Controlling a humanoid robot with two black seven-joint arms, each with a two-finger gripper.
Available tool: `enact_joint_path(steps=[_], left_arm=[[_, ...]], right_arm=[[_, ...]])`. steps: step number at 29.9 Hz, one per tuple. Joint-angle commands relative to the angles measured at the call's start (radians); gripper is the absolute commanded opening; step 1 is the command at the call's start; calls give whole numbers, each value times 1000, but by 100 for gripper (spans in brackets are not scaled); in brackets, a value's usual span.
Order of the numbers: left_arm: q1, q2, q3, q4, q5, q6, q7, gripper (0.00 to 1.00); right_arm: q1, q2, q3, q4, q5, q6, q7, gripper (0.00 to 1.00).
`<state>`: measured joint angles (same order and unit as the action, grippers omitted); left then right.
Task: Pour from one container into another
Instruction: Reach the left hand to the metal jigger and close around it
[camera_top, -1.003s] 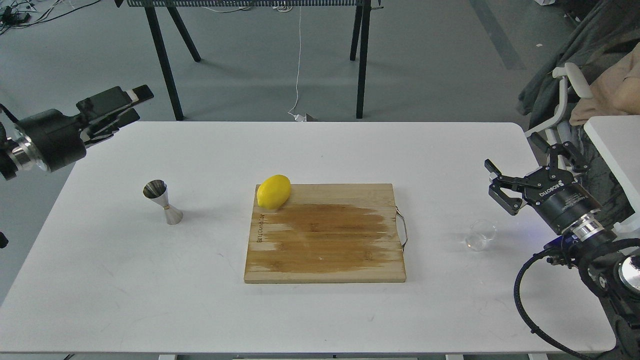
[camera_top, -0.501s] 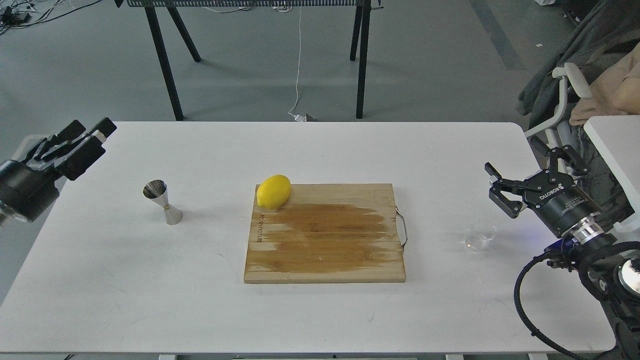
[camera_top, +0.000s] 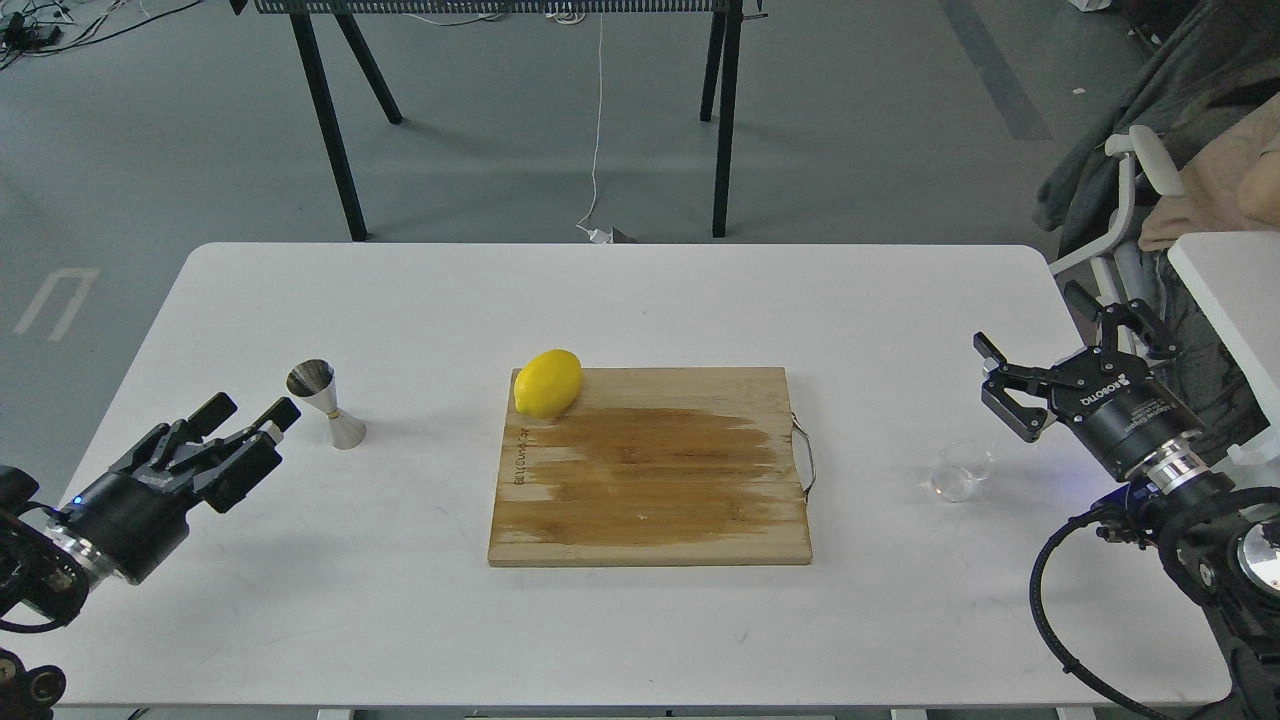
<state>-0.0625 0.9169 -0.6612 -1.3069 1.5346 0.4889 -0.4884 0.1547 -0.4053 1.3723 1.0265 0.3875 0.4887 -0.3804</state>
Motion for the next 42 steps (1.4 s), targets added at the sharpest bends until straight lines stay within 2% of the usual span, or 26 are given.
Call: enact_joint_path(steps=[1,15,22,42], left_arm=[[1,-36,-1,15,27,0,0,99],[-11,-188,3,233,78,0,0,99],[-74,-253,12,346,78,0,0,99],[-180,-392,57,506,76,0,0,99]], right_arm=[[2,0,1,0,1,0,0,99],[12,0,4,0,1,0,0,99],[14,0,1,0,1,0,0,99],[17,0,1,0,1,0,0,99]])
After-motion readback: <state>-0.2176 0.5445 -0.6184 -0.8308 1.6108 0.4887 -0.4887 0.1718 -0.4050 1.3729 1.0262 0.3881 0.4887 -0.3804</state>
